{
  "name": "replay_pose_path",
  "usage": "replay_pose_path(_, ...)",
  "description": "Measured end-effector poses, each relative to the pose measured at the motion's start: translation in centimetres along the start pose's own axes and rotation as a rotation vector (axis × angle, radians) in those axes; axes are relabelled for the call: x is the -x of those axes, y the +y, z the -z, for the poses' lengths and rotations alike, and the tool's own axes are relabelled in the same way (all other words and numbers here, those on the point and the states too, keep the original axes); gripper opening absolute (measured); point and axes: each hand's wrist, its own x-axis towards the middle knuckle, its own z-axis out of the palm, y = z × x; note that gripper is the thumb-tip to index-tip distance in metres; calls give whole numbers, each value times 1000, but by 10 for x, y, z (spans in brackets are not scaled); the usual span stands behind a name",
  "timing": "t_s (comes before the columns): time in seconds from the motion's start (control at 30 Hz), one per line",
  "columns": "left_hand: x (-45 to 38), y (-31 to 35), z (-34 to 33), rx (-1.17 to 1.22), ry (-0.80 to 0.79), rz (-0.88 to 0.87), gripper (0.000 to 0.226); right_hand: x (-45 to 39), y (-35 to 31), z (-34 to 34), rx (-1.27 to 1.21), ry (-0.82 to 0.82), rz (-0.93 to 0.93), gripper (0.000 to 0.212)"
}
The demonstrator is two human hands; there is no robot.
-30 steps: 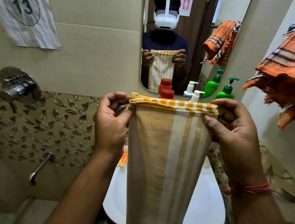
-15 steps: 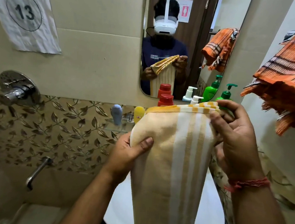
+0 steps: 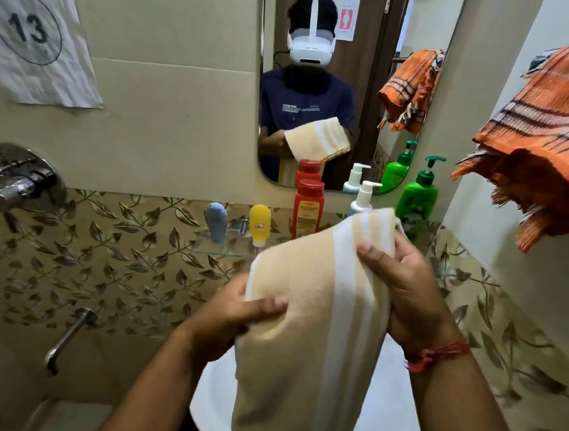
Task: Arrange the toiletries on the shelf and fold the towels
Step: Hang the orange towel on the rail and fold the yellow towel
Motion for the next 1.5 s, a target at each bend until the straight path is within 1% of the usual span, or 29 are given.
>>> replay_pose_path(0.07,-9,3,-10,34,144,-82,57,4,2,18,-76,-154,-65,54)
replay_pose_path(0.1,-13,6,-14,37,203,-113,49,9,8,26,-58,-215,-119,67)
replay_pose_path(0.13,-17,10,-19,32,236,-139,44,16,16,30,-14,-229,-164,76)
replay_pose_path(0.17,-21,14,-21,16,261,-157,40,21,26,33,30,-185,-183,76)
replay_pose_path(0.23,-26,16,-20,-5,289,-175,35,25,37,29,47,-61,-167,66)
replay_pose_path(0.27,-27,13,-17,28,274,-164,36,24,38,23,30,-32,-143,65)
replay_pose_path(0.3,-25,10,-13,76,238,-135,45,21,38,19,10,-19,-114,70)
replay_pose_path(0.33,-21,6,-8,129,194,-83,62,17,34,14,-4,-9,-91,74)
replay_pose_path(0.37,-15,2,-4,169,156,-31,81,13,30,10,-12,1,-74,70)
replay_pose_path(0.4,-10,-1,-1,193,136,-6,92,8,25,8,-16,4,-65,60)
replay_pose_path(0.43,-5,-4,-1,187,139,-13,92,4,20,7,-15,8,-68,50)
replay_pose_path(0.5,-7,-5,-3,103,236,-76,73,0,12,11,-67,-39,-82,43)
replay_pose_path(0.53,-12,-2,-6,50,318,-109,64,2,11,16,-137,-103,-76,48)
replay_pose_path(0.57,-18,0,-8,13,391,-143,58,6,15,25,-204,-172,-86,59)
replay_pose_path(0.6,-23,3,-12,-3,444,-170,55,11,20,31,-211,-223,-117,73)
replay_pose_path(0.63,-28,7,-16,-2,469,-195,54,17,26,33,-155,-229,-149,80)
replay_pose_path(0.67,-32,11,-20,21,466,-216,55,23,32,33,-67,-192,-168,79)
replay_pose_path(0.73,-36,15,-20,97,395,-234,60,26,39,27,49,-60,-143,65)
replay_pose_path(0.8,-33,12,-16,89,268,-198,59,21,35,16,28,44,-93,47)
replay_pose_path(0.83,-30,9,-14,36,211,-143,58,18,31,13,5,80,-89,42)
replay_pose_path(0.9,-22,-1,-7,-76,179,-50,63,11,25,9,-27,108,-137,44)
replay_pose_path(0.97,-21,-4,-3,-109,242,-90,83,8,23,12,-108,75,-223,46)
replay_pose_path(1.03,-25,-1,-4,-137,328,-178,88,11,26,17,-217,20,-304,45)
replay_pose_path(1.1,-29,3,-10,-190,393,-226,76,16,32,23,-234,-48,-346,46)
replay_pose_path(1.17,-29,2,-14,-262,429,-243,60,19,37,27,-168,-66,-356,52)
replay_pose_path(1.23,-29,1,-14,-305,452,-241,49,17,36,26,-88,38,-326,55)
replay_pose_path(1.33,-31,0,-10,-421,523,-221,40,9,31,21,-17,238,-203,46)
replay_pose_path(1.4,-34,2,-10,-535,563,-183,39,7,30,19,48,294,-143,50)
replay_pose_path(1.5,-39,8,-13,-669,620,-135,40,8,32,13,164,302,-130,51)
